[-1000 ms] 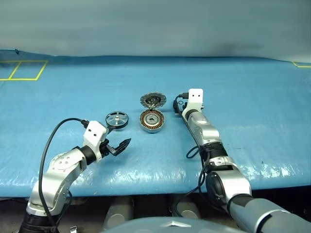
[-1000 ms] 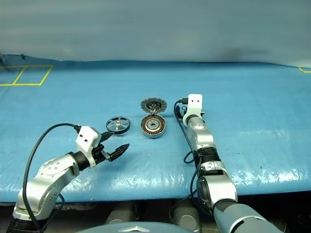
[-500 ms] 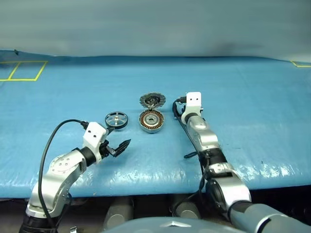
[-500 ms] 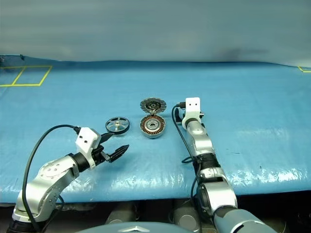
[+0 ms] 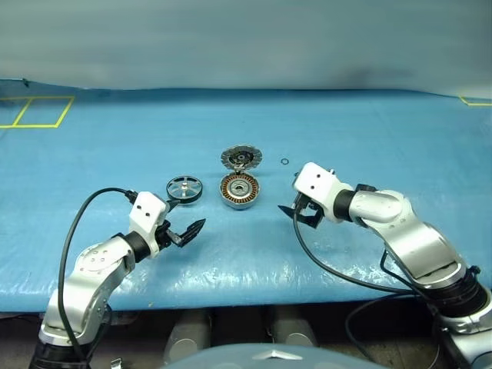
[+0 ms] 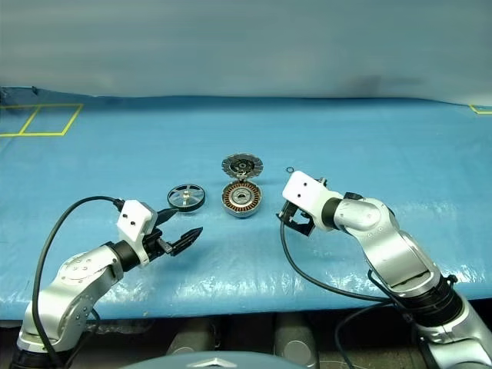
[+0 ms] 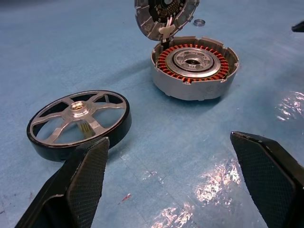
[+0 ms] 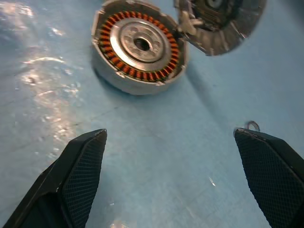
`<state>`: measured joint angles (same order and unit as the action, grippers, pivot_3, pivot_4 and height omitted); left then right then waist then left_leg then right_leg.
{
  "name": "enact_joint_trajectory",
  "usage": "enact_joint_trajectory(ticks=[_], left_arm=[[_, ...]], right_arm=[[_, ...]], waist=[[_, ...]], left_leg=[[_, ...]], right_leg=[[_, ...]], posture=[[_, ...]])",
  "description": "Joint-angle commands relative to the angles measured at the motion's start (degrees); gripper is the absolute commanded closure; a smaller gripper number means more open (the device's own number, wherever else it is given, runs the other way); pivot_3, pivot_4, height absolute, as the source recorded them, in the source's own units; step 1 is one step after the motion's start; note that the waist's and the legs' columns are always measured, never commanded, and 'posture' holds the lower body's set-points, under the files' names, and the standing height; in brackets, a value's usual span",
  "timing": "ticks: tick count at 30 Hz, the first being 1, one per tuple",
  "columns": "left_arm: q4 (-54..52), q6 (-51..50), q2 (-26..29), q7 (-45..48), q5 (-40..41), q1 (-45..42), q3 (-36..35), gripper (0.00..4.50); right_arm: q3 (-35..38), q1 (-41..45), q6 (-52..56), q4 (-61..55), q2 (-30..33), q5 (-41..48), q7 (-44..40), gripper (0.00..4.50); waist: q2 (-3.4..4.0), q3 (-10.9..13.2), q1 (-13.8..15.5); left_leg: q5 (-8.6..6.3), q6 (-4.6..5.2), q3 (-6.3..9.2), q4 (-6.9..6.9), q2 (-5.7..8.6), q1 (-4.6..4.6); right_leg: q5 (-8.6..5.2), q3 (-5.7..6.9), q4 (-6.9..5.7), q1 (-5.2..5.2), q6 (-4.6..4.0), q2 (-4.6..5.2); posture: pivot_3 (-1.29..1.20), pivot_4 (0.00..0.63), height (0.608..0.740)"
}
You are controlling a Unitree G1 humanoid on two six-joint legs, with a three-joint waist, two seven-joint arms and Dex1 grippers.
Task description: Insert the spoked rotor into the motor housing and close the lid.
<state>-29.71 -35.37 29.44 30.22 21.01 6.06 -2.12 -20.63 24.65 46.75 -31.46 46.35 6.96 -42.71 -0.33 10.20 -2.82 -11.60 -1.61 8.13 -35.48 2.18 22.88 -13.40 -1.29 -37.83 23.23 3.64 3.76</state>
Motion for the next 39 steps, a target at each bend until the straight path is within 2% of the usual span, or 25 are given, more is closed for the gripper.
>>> enact_joint_trajectory(ticks=[1, 6, 11, 15, 39], left_arm=[[-0.03, 1.29, -0.18, 0.65, 0.17, -0.87, 0.46, 0.06], [0.3, 2.72, 0.3, 1.25, -0.9, -0.72, 1.49, 0.06], [-0.77, 6.2, 0.92, 1.05, -4.46, 2.25, 3.42, 0.06], [-1.5, 7.36, 0.43, 0.94, -5.39, 3.82, 4.19, 0.06], [-1.84, 7.17, -0.4, 0.64, -5.25, 4.03, 5.35, 0.06]], right_arm=[[-5.72, 6.82, -3.4, 1.29, -0.19, -1.44, -6.82, 0.0], [-14.19, 16.07, -9.5, 11.37, -5.11, -6.0, -12.54, 0.0], [-17.54, 20.81, -15.35, 22.6, -12.4, -8.7, -15.24, 0.0], [-18.09, 22.48, -19.19, 28.85, -15.25, -11.41, -15.97, 0.0], [-17.02, 22.25, -23.75, 40.76, -18.96, -19.27, -17.72, 0.0]], waist=[[-0.04, 0.02, 0.06], [-0.12, 0.07, 0.68], [-0.16, 0.09, 0.77], [-0.16, 0.09, 0.9], [-0.15, 0.09, 0.74]], left_leg=[[0.0, 0.0, 0.0, 0.0, 0.01, 0.02], [-0.01, 0.0, 0.01, 0.01, 0.02, 0.08], [-0.03, -0.02, 0.02, 0.06, 0.03, 0.12], [-0.04, -0.04, 0.05, 0.11, 0.04, 0.17], [-0.03, -0.05, 0.03, 0.08, 0.04, 0.16]], right_leg=[[0.01, 0.0, 0.01, 0.0, 0.01, 0.01], [0.05, 0.01, 0.03, 0.08, 0.04, 0.01], [0.22, 0.0, 0.05, 0.15, 0.3, 0.01], [0.36, 0.02, 0.07, 0.22, 0.07, 0.03], [0.35, 0.01, 0.04, 0.23, 0.15, 0.02]], posture=[[0.0, 0.15, 0.74], [0.0, 0.15, 0.74], [0.0, 0.15, 0.74], [0.0, 0.15, 0.74], [0.0, 0.15, 0.74]])
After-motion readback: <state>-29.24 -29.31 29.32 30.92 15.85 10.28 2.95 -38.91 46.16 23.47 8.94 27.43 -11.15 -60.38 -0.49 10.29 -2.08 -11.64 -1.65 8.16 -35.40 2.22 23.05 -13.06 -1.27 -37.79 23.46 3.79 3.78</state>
